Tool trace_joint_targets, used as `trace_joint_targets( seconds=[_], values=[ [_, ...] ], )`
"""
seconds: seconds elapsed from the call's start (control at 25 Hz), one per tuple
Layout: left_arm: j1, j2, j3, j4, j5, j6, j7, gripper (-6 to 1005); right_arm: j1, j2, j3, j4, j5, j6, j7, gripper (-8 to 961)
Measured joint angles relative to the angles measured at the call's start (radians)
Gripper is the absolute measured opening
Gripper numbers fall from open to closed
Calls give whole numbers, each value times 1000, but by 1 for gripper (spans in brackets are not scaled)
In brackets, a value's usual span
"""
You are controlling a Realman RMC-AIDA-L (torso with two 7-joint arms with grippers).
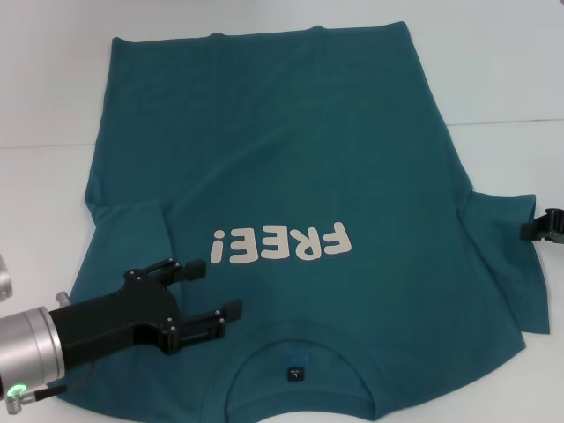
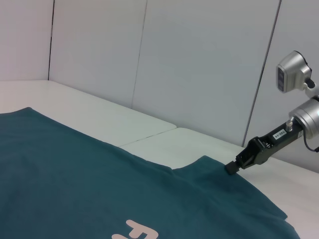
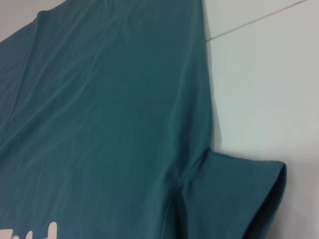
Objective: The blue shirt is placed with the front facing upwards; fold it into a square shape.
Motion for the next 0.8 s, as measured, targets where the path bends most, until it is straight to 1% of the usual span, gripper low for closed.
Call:
trace_joint_targets(
  seconds=[0.48, 0.8],
  values=[
    [0, 0, 0, 0, 0, 1, 0, 836, 4, -16, 8, -12, 1, -6, 0, 16],
    [-1, 0, 0, 0, 0, 2, 0, 836, 12, -20, 2, -26, 1, -4, 5, 23]
  ],
)
